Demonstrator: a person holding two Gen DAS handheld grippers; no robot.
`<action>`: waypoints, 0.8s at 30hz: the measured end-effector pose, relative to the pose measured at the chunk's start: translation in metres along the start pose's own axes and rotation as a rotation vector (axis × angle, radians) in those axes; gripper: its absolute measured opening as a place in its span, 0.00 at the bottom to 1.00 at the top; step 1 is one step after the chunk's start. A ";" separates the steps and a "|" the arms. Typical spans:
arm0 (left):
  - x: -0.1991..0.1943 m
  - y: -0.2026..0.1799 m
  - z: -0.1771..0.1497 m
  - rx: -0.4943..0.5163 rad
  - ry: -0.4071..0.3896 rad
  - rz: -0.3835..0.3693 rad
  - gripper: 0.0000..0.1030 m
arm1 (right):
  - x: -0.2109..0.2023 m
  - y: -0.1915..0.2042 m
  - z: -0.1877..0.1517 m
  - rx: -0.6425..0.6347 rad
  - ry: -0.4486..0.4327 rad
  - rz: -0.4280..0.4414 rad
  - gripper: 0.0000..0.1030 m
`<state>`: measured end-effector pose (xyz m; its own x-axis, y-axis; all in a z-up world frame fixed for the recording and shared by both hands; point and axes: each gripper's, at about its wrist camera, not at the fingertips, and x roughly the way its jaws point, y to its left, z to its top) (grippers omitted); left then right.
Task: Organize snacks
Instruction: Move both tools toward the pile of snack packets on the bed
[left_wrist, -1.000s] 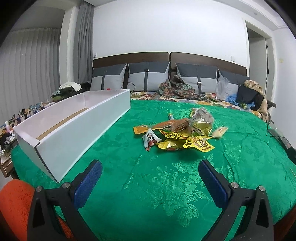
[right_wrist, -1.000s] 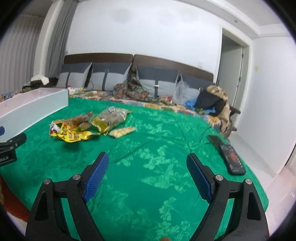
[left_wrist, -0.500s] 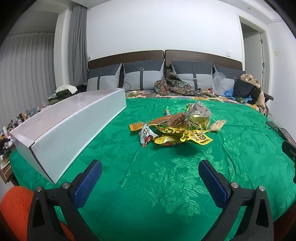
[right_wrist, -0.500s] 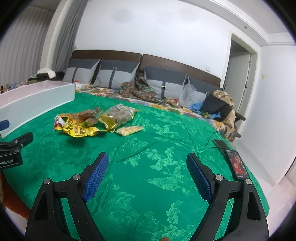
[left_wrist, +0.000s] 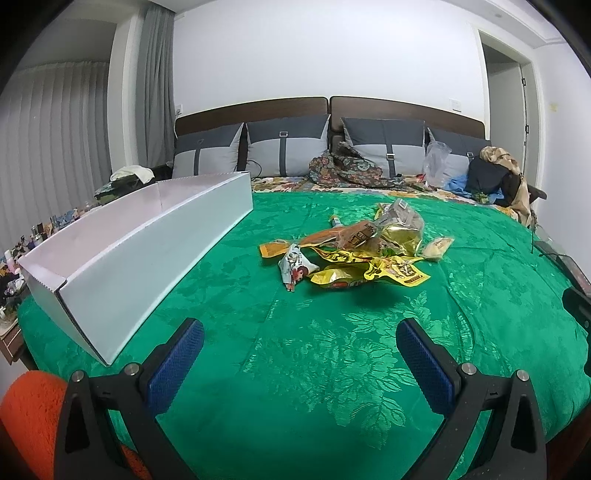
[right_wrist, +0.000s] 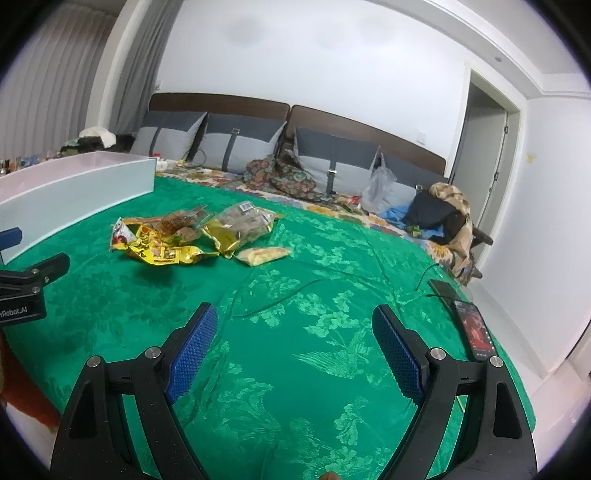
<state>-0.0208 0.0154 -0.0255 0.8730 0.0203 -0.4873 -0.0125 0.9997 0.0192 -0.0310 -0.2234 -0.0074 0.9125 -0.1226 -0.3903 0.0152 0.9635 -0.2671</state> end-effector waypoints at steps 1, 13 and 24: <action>0.001 0.000 0.000 -0.001 0.001 0.001 1.00 | 0.000 0.000 0.000 -0.002 0.000 0.001 0.86; 0.013 0.004 -0.005 -0.006 0.076 -0.001 1.00 | 0.006 0.000 -0.002 0.002 0.030 0.023 0.86; 0.036 0.010 -0.013 -0.041 0.216 -0.027 1.00 | 0.014 0.002 -0.007 0.012 0.075 0.056 0.86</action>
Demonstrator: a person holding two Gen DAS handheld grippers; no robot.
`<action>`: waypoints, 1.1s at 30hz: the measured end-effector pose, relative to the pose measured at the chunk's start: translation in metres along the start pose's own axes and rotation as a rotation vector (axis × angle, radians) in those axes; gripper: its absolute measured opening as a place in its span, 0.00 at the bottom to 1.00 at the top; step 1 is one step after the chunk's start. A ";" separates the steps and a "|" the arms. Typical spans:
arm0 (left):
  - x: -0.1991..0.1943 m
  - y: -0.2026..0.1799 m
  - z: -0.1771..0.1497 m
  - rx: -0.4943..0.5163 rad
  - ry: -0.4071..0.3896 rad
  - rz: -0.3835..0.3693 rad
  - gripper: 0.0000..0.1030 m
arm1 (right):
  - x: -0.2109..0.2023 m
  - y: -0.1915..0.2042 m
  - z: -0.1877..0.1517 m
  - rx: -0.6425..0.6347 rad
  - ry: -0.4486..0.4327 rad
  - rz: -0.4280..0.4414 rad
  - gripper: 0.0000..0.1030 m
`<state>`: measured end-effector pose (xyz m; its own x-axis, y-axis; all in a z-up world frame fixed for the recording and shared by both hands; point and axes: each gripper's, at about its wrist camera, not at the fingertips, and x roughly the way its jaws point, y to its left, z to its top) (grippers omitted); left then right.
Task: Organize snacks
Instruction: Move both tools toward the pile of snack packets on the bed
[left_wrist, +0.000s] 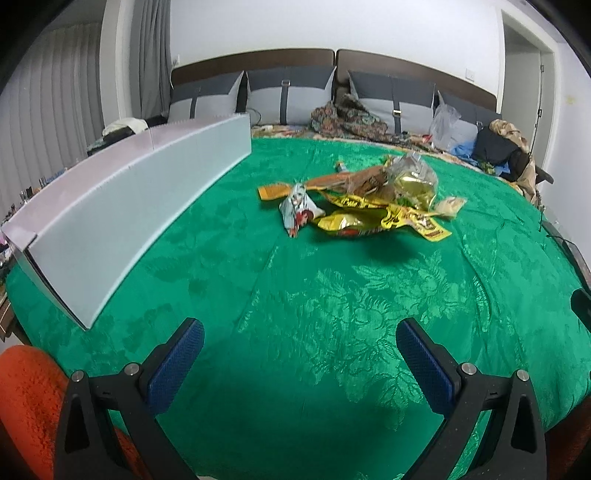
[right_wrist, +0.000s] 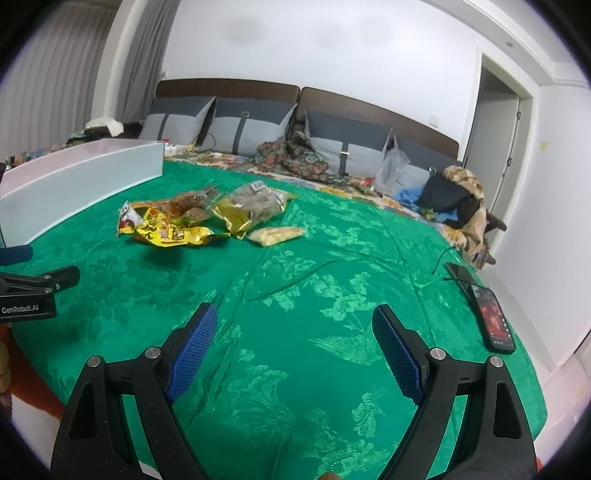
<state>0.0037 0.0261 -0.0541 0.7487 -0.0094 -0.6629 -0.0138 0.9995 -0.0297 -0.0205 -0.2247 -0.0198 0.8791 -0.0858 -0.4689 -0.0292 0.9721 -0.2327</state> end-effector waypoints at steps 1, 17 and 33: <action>0.001 0.001 -0.001 0.000 0.007 -0.001 1.00 | 0.001 0.000 0.000 0.001 0.003 0.001 0.86; 0.019 0.000 -0.003 0.013 0.083 -0.013 1.00 | 0.010 0.004 -0.004 -0.001 0.048 0.033 0.86; 0.036 -0.002 -0.011 0.044 0.147 -0.012 1.00 | 0.042 0.005 -0.019 0.040 0.202 0.106 0.86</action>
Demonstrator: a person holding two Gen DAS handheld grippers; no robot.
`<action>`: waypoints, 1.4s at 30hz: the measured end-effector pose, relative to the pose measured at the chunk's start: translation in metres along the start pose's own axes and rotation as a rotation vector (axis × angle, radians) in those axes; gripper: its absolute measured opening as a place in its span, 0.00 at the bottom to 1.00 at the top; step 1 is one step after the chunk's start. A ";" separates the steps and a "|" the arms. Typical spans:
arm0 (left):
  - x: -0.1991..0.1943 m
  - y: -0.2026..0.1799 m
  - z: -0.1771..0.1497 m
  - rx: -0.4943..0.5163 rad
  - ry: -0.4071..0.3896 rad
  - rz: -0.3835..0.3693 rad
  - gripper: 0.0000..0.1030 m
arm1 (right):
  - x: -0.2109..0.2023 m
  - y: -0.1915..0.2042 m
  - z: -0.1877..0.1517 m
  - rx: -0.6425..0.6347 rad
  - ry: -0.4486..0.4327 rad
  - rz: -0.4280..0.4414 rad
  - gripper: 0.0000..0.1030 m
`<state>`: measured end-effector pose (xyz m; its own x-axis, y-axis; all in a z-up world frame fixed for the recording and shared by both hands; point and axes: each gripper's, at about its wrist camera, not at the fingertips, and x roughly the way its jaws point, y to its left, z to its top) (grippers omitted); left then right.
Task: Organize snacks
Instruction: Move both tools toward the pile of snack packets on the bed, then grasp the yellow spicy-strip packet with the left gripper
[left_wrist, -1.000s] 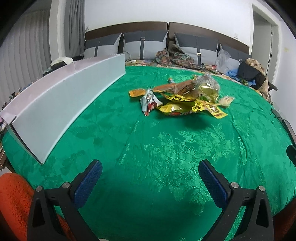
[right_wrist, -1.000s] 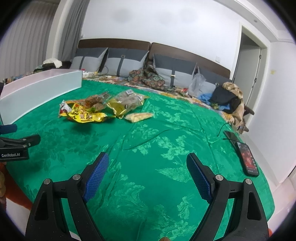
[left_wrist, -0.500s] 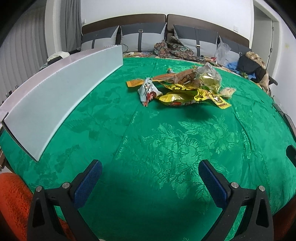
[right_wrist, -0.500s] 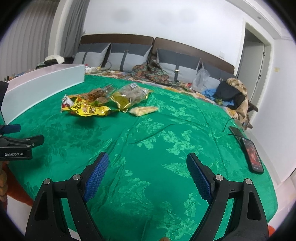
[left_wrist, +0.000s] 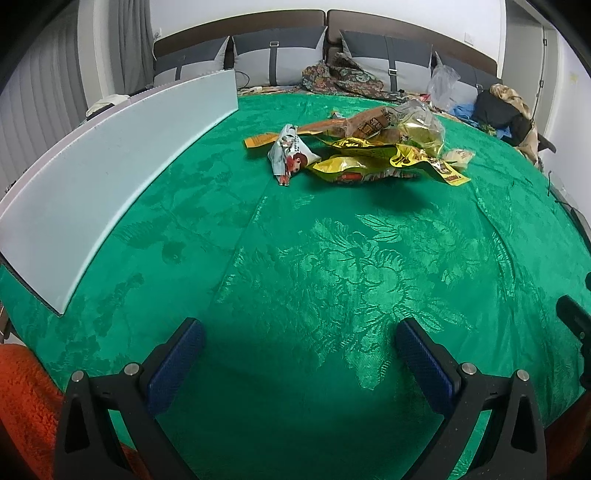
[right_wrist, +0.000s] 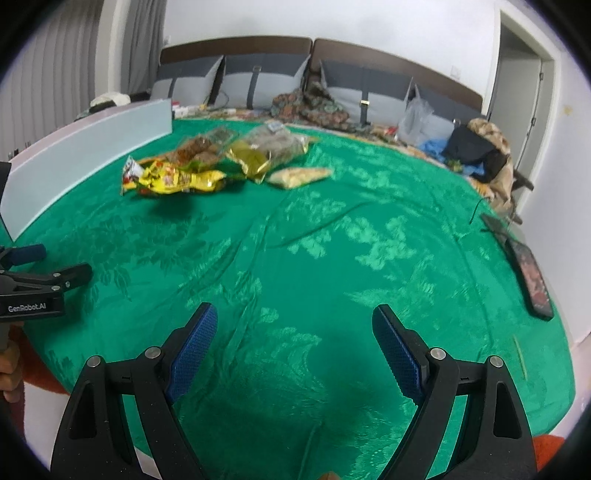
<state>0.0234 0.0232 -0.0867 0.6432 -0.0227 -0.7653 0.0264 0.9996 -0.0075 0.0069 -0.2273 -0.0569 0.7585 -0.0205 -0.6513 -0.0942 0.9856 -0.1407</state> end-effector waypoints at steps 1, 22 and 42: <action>0.000 0.000 0.000 0.002 0.001 0.001 1.00 | 0.002 0.000 -0.001 0.004 0.010 0.005 0.86; 0.006 0.004 0.012 0.031 0.051 -0.028 1.00 | 0.023 -0.013 -0.011 0.106 0.115 0.066 0.86; 0.024 -0.057 0.156 0.147 0.108 -0.155 1.00 | 0.025 -0.013 -0.009 0.101 0.122 0.073 0.87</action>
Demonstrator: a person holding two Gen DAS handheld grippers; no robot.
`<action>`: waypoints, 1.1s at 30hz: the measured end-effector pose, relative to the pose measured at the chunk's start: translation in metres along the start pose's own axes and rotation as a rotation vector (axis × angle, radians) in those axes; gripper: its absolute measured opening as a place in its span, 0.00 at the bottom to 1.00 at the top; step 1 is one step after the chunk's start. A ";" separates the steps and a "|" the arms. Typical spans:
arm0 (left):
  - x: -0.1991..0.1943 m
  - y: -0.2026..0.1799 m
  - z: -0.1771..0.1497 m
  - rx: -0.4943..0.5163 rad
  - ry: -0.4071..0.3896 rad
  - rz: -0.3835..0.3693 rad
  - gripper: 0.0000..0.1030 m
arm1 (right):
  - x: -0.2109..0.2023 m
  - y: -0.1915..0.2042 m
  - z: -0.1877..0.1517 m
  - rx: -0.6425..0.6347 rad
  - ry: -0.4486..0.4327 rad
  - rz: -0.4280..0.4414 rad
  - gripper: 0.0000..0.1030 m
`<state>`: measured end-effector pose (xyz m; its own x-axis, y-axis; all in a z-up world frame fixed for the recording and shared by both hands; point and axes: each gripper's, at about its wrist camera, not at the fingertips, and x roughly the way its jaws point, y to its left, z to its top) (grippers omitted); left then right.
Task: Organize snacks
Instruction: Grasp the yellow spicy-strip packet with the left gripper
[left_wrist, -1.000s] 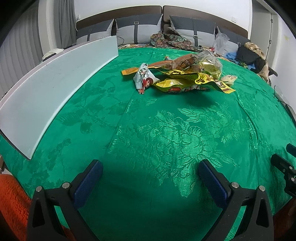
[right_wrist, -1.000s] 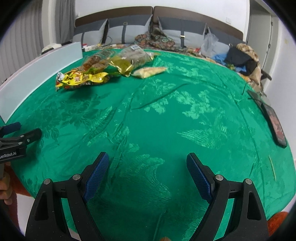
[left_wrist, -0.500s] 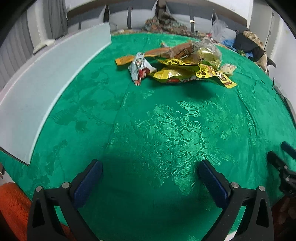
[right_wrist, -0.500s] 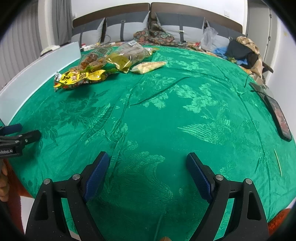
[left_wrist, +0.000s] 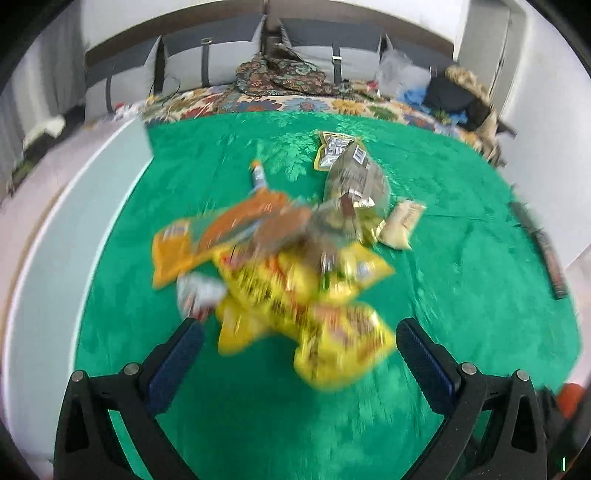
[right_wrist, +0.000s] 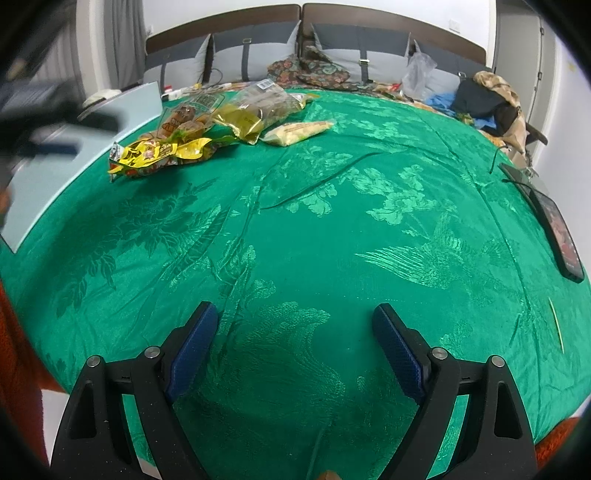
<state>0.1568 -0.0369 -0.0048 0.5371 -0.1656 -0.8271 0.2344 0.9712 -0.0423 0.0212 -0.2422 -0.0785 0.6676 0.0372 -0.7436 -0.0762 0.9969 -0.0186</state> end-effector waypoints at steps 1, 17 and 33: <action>0.011 -0.004 0.007 0.009 0.019 0.031 1.00 | 0.000 0.000 0.000 0.000 0.000 0.000 0.87; 0.015 0.039 -0.050 0.019 0.144 0.003 0.25 | 0.001 -0.001 0.002 -0.008 0.015 0.017 0.87; 0.012 0.058 -0.081 0.091 0.194 -0.006 0.89 | 0.001 0.000 0.001 0.000 0.002 0.008 0.87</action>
<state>0.1114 0.0311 -0.0627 0.3710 -0.1270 -0.9199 0.3146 0.9492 -0.0041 0.0227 -0.2422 -0.0792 0.6657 0.0451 -0.7448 -0.0818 0.9966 -0.0128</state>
